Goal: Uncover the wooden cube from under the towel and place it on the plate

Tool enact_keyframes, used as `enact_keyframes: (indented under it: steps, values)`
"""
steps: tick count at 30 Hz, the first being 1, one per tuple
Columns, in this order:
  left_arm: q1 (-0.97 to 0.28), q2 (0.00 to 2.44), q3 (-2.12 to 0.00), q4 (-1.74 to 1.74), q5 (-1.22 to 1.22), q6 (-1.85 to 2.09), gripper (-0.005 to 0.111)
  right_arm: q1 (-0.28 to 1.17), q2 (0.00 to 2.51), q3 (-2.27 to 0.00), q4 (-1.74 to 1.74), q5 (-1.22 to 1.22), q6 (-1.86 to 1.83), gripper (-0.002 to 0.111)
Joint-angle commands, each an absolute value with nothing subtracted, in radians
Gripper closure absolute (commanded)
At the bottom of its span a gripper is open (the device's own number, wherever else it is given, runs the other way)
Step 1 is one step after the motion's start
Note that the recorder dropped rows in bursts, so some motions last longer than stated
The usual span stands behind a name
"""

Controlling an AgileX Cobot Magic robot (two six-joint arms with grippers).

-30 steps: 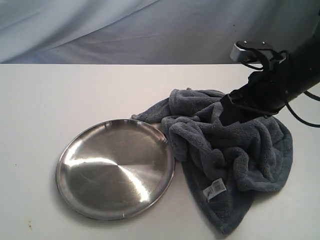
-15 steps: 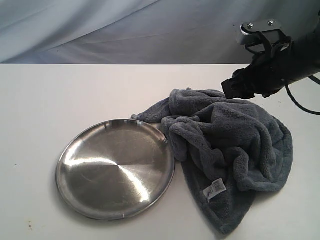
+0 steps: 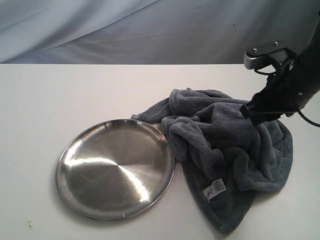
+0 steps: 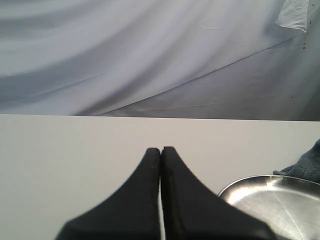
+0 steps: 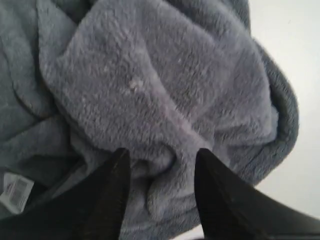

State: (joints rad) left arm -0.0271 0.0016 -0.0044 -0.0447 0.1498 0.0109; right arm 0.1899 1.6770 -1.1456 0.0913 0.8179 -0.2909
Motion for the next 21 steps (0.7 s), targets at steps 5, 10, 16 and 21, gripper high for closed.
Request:
enact_keyframes:
  steps: [5,10,16,21]
  values:
    - [-0.028,0.000,0.000,-0.044,0.148,0.010,0.105,0.188,1.669,-1.148,0.444,0.938,-0.439,0.070]
    - [-0.028,0.000,0.000,-0.044,0.148,0.008,0.105,0.189,1.669,-1.148,0.761,0.900,-0.638,0.070]
    - [-0.028,0.000,0.000,-0.044,0.148,0.008,0.105,0.189,1.669,-1.148,1.000,0.785,-0.816,0.070]
    - [-0.028,0.000,0.000,-0.044,0.148,0.010,0.105,0.189,1.669,-1.148,0.973,0.652,-0.840,0.070]
